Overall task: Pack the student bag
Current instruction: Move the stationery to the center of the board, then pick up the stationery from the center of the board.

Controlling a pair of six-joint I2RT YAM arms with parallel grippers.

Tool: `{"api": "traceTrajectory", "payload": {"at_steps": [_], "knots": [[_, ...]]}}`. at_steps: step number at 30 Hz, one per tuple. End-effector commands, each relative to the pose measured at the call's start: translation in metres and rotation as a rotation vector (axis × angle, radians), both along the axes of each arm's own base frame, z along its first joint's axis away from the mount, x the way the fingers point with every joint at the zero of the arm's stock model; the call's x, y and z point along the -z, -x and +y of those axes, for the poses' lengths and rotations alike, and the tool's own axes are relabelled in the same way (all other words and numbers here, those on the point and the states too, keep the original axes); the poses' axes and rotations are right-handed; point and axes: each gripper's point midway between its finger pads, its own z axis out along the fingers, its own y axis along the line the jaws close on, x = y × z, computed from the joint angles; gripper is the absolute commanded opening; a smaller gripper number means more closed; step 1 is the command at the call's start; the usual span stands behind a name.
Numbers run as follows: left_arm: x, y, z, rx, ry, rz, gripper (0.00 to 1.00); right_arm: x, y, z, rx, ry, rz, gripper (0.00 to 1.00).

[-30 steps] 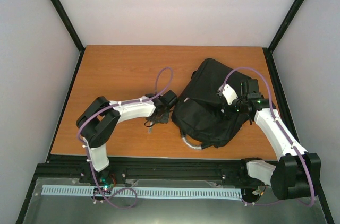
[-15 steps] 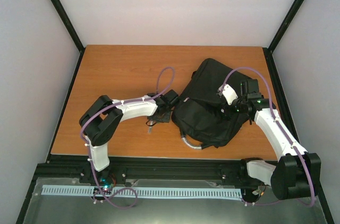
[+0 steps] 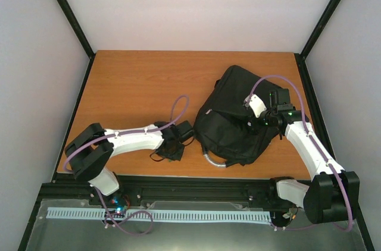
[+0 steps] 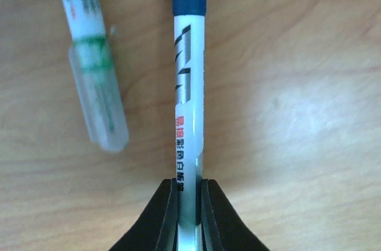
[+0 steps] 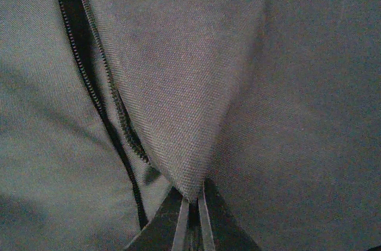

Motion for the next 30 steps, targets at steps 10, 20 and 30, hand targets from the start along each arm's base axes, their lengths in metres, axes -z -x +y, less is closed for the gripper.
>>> {"api": "traceTrajectory", "payload": {"at_steps": [10, 20, 30], "knots": [[0.021, 0.036, 0.012, 0.062, -0.064, 0.195, 0.17, -0.005, 0.000, 0.009, -0.026, -0.053, -0.013, 0.03], [0.018, 0.017, 0.013, 0.090, -0.148, 0.137, 0.18, -0.004, 0.001, 0.009, -0.031, -0.054, -0.011, 0.03], [-0.017, 0.012, 0.020, 0.110, -0.180, 0.100, 0.01, -0.005, 0.001, 0.010, -0.032, -0.056, -0.014, 0.03]]}}
